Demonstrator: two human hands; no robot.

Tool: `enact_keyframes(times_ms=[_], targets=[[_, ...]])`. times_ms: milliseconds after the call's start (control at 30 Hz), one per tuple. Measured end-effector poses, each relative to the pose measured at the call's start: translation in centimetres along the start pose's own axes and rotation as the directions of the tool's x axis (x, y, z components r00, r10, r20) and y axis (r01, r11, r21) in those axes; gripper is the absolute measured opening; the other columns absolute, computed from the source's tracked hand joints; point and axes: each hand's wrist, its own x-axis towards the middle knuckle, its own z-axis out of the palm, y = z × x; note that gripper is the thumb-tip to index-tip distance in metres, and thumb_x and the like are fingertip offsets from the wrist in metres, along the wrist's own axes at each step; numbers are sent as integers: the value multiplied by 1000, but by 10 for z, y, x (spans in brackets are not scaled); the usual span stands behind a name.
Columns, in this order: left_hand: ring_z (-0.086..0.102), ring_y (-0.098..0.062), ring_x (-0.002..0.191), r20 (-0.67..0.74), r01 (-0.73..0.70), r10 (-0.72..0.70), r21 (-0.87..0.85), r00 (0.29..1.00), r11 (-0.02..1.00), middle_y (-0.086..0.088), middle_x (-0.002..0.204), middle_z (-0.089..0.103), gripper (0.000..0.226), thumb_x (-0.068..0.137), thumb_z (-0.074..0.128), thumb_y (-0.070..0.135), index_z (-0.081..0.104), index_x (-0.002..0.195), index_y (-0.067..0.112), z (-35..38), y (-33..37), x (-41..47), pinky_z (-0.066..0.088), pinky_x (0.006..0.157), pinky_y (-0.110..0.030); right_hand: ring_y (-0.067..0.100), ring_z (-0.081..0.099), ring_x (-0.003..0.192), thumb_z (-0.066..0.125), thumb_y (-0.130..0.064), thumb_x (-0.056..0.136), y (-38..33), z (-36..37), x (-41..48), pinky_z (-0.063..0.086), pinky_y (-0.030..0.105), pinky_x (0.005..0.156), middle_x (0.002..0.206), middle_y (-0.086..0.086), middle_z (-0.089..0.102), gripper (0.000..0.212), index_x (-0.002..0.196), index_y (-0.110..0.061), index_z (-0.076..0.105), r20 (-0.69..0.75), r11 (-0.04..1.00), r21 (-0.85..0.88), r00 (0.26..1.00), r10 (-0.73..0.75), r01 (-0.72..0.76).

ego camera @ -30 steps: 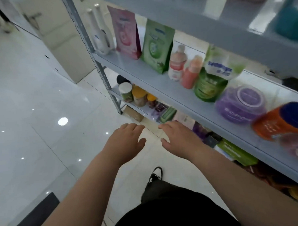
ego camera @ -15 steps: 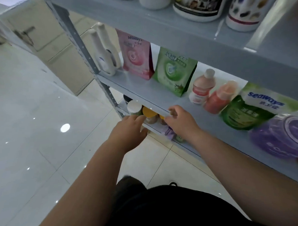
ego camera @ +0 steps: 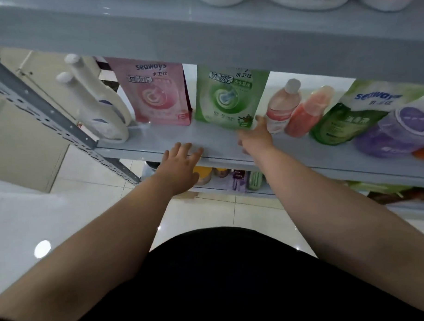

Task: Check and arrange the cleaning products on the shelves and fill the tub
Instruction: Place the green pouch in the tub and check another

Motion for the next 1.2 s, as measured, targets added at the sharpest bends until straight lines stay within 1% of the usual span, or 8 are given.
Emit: enact_keyframes(times_ms=[200,433,533,667,800,900,1000,1200], targets=[[5,-33,155,95,-93,88,49,992,995,-5,168,7,77,97,55,40,12,160,33,-7,-42,2,15,123,-57,29,70,105,68,-32,96,-9,9,14,59,48,91,118,10,70,24,113,-17,58,-138,995,-94,990,14,-27],[6,-32,154,90,-147,143,35,986,989,-3,168,9,76,96,56,41,13,160,36,-5,-54,5,17,122,-55,19,58,104,73,-28,93,20,24,-15,42,26,83,111,3,62,17,94,-11,69,-156,941,-258,952,-264,218],[8,-31,154,72,-158,156,16,985,987,-2,168,10,76,96,56,41,16,160,37,-4,-58,5,17,123,-54,14,60,103,69,-22,95,26,20,-37,42,23,81,111,-1,67,20,114,-16,70,-97,969,-131,971,-221,207],[19,-28,151,24,-76,82,-191,996,979,-2,165,24,73,94,62,39,29,157,30,-5,-56,7,20,123,-51,21,68,105,68,-20,84,38,14,-57,56,42,93,105,1,75,17,100,-16,72,-112,989,96,989,-98,108],[52,-23,128,-46,-10,-28,-667,999,745,-6,143,49,73,91,73,34,37,153,21,-15,-45,-1,43,105,-34,27,67,94,64,-16,68,47,6,-84,54,59,92,91,5,72,16,81,-16,71,-62,938,345,998,-12,32],[64,-20,111,95,116,-73,-909,993,400,2,134,55,71,90,72,45,39,150,26,-26,-31,-15,57,93,-41,25,66,85,59,-9,65,53,1,-113,54,45,82,87,10,69,20,82,-12,68,20,862,506,999,35,-40],[70,-24,102,257,257,-24,-946,966,200,-1,122,67,48,94,63,52,51,134,28,-26,-16,-32,60,87,-48,21,68,73,53,-3,69,61,0,-136,56,32,69,80,10,70,22,79,-11,71,109,786,610,993,42,-100],[68,-23,98,364,367,-51,-927,930,79,0,115,66,23,106,49,39,52,125,26,-15,19,-53,63,79,-45,22,63,72,58,-2,77,64,-15,-153,49,32,66,78,8,67,13,80,-12,66,113,815,568,991,65,-119]])
